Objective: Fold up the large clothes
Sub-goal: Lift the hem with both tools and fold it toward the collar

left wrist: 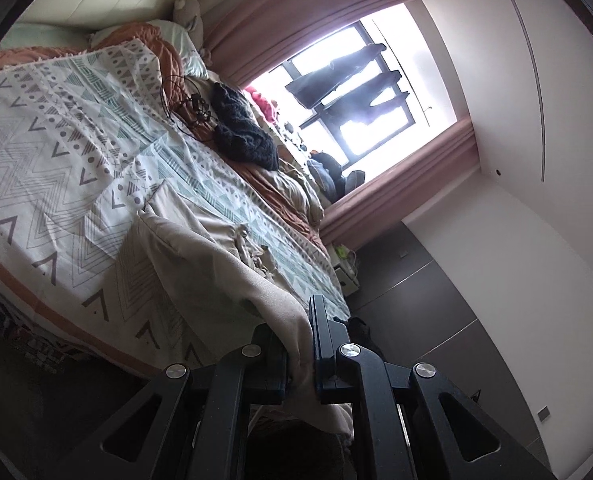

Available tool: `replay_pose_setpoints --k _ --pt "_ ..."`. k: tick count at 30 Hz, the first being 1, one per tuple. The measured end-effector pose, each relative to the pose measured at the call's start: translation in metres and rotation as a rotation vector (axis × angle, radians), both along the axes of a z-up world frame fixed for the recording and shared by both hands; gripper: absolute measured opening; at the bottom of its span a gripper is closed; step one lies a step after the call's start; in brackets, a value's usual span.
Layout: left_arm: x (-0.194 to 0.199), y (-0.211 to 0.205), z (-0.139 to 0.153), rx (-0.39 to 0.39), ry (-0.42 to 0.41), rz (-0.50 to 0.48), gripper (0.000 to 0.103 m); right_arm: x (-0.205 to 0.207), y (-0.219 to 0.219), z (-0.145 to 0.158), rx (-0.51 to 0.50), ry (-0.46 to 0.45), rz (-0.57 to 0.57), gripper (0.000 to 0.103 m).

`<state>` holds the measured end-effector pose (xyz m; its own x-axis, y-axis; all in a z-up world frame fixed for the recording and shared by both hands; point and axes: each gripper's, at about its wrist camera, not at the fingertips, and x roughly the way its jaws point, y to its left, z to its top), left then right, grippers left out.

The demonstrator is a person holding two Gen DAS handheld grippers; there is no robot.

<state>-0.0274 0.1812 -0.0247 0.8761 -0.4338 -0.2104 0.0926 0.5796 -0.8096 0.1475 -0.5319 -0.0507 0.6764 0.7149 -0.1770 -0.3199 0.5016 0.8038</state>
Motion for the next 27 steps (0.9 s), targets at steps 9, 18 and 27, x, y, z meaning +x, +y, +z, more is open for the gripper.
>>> replay_pose_setpoints --k 9,18,27 --pt "0.049 0.006 -0.005 0.014 0.05 0.005 0.009 0.036 0.004 -0.007 -0.026 0.052 -0.001 0.012" --pt "0.143 0.018 0.04 0.047 0.04 0.018 0.009 0.127 0.022 0.048 -0.095 0.013 -0.012 0.012" --pt "0.23 0.023 0.069 0.102 0.058 0.038 0.009 0.202 0.039 0.081 -0.16 0.006 -0.043 0.012"
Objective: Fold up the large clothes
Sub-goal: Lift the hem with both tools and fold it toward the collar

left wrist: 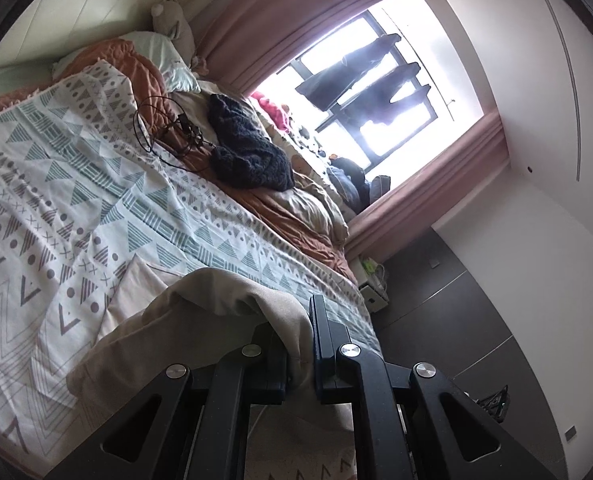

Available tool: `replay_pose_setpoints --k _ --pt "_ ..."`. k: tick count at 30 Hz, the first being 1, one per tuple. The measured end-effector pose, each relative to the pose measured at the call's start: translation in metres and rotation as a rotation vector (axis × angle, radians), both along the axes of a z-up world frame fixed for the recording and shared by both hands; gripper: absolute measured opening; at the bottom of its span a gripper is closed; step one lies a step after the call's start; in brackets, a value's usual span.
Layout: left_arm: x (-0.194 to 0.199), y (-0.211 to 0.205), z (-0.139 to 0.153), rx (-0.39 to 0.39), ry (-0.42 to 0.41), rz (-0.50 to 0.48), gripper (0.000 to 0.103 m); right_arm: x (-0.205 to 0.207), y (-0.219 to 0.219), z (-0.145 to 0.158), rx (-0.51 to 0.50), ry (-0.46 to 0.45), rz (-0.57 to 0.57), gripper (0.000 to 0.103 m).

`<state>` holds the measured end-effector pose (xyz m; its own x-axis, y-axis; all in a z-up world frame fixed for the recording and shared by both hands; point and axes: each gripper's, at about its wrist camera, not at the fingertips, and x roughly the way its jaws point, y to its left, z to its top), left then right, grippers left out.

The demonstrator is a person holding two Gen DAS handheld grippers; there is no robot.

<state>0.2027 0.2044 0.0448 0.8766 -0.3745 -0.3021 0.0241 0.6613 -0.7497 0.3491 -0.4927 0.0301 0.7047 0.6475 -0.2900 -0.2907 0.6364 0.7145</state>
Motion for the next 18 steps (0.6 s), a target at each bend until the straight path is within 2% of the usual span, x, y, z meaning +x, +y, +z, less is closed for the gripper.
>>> replay_pose_setpoints --k 9,18 --pt "0.079 0.009 -0.035 -0.004 0.088 0.01 0.009 0.065 0.014 -0.023 -0.037 0.072 -0.024 0.012" --pt "0.15 0.017 -0.086 0.006 0.196 0.019 0.009 0.124 0.028 -0.066 -0.082 0.163 -0.046 0.012"
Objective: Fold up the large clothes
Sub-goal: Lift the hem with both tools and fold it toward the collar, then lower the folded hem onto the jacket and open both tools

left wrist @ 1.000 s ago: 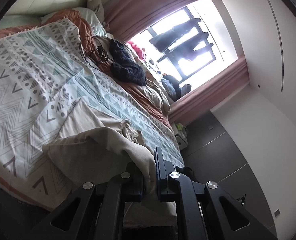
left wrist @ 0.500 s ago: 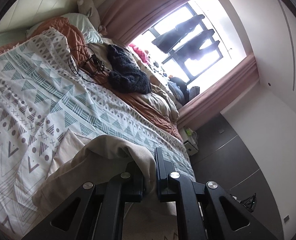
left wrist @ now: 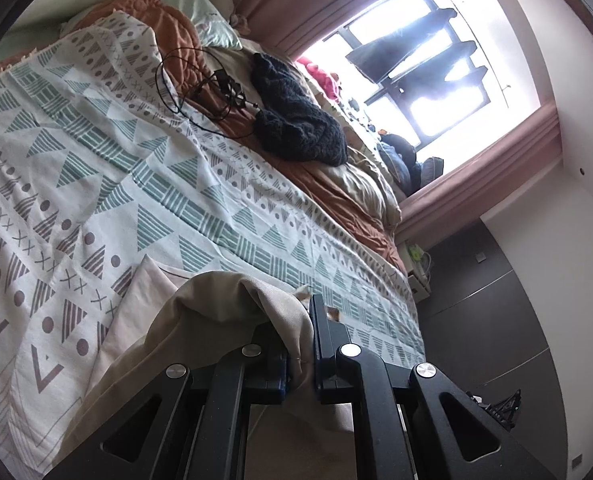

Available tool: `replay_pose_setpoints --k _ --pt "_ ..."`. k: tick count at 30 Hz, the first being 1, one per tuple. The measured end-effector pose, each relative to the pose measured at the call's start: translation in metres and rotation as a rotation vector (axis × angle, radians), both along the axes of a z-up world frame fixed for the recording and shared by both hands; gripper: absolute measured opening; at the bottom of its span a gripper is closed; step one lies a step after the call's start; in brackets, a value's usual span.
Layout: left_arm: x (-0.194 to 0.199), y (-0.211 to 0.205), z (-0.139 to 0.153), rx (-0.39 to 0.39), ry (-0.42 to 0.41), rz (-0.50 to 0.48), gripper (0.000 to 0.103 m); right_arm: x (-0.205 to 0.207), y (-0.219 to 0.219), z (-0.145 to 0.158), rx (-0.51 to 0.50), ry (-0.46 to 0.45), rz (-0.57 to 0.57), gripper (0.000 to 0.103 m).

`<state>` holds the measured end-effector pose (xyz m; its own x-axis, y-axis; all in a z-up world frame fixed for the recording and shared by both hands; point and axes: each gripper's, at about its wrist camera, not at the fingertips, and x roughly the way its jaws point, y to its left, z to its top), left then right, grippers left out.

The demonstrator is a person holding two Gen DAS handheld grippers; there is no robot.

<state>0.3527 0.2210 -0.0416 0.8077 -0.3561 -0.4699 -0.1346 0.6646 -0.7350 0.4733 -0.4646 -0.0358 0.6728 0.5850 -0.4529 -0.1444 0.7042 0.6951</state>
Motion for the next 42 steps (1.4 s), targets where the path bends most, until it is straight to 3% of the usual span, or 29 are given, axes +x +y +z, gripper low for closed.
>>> replay_pose_setpoints --k 15,17,18,19,21,22,30,36,38,40,42 --pt "0.098 -0.002 -0.1 0.084 0.236 -0.022 0.012 0.079 0.007 -0.1 -0.066 0.187 -0.057 0.014" --pt "0.108 -0.005 -0.111 0.095 0.29 -0.035 0.03 0.087 0.011 -0.109 -0.094 0.235 -0.072 0.02" --pt "0.11 -0.007 -0.115 0.083 0.302 -0.042 0.05 0.091 0.013 -0.114 -0.103 0.256 -0.071 0.031" --pt "0.11 -0.007 -0.119 0.07 0.304 -0.042 0.063 0.094 0.015 -0.117 -0.11 0.269 -0.067 0.044" --pt "0.107 -0.008 -0.121 0.065 0.297 -0.03 0.066 0.092 0.019 -0.118 -0.133 0.266 -0.073 0.065" --pt "0.105 -0.008 -0.12 0.074 0.296 -0.026 0.066 0.088 0.02 -0.115 -0.146 0.253 -0.079 0.069" --pt "0.065 0.002 -0.106 0.103 0.284 0.009 0.066 0.058 0.028 -0.097 -0.224 0.215 -0.062 0.069" --pt "0.016 0.016 -0.098 0.119 0.291 0.083 0.066 0.034 0.06 -0.082 -0.267 0.182 0.012 0.069" --pt "0.0 0.02 -0.099 0.113 0.297 0.099 0.066 0.025 0.074 -0.077 -0.283 0.171 0.041 0.061" --pt "-0.016 0.024 -0.098 0.114 0.304 0.119 0.066 0.017 0.089 -0.074 -0.29 0.174 0.078 0.046" --pt "-0.032 0.027 -0.098 0.122 0.304 0.14 0.066 0.009 0.102 -0.071 -0.289 0.182 0.106 0.045"
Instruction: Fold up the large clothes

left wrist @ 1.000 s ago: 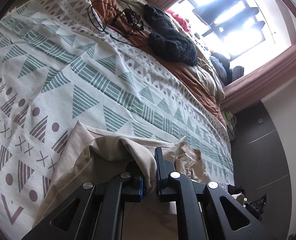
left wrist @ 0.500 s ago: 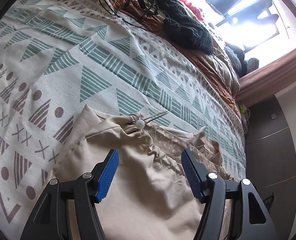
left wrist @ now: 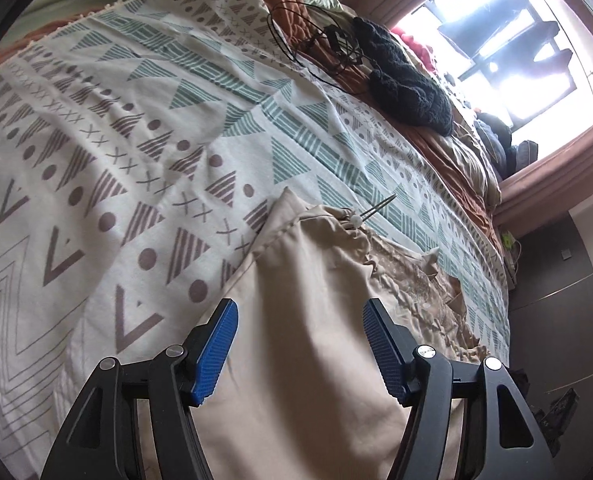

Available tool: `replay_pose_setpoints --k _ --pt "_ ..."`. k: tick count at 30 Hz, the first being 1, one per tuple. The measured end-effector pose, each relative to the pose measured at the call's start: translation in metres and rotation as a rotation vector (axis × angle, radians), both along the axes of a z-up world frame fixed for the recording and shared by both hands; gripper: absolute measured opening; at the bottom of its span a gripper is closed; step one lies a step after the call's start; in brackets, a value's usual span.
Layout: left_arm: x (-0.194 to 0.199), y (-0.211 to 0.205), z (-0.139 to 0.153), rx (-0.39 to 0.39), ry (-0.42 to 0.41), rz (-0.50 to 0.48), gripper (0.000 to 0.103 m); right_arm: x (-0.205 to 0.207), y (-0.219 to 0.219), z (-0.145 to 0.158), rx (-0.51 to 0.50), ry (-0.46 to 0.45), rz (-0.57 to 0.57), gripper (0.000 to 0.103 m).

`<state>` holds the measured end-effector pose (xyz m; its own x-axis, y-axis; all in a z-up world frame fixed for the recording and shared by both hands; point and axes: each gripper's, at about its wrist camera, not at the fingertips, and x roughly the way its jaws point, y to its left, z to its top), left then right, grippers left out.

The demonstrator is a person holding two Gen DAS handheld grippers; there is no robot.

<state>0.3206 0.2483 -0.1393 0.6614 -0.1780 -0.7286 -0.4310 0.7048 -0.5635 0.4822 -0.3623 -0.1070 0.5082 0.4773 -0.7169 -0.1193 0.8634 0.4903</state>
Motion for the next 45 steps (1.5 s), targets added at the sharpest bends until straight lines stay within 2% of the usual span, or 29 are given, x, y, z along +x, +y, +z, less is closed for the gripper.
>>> replay_pose_setpoints --k 5,10,20,30,35,38,39,41,45 --pt "-0.036 0.006 -0.004 -0.005 0.0 0.036 0.066 -0.023 0.031 0.008 -0.02 -0.005 0.061 0.044" --pt "-0.064 0.01 -0.011 -0.046 -0.017 0.073 0.066 -0.034 0.057 0.014 -0.06 -0.011 0.099 0.045" --pt "-0.098 0.016 -0.04 -0.116 0.019 0.111 0.066 -0.015 0.129 0.01 -0.155 0.006 0.18 0.044" --pt "-0.126 0.02 -0.057 -0.18 0.03 0.164 0.066 0.052 0.194 -0.039 -0.324 0.107 0.209 0.044" --pt "-0.136 0.025 -0.057 -0.189 0.03 0.197 0.066 0.078 0.209 -0.071 -0.397 0.168 0.194 0.04" --pt "-0.137 0.027 -0.058 -0.191 0.035 0.201 0.066 0.087 0.212 -0.087 -0.422 0.193 0.192 0.032" --pt "-0.136 0.027 -0.058 -0.19 0.036 0.203 0.066 0.09 0.212 -0.089 -0.427 0.187 0.19 0.021" --pt "-0.134 0.028 -0.058 -0.187 0.037 0.203 0.066 0.095 0.21 -0.086 -0.437 0.161 0.18 0.005" --pt "-0.119 0.026 -0.057 -0.174 0.046 0.181 0.066 0.104 0.207 -0.063 -0.416 0.092 0.186 0.003"
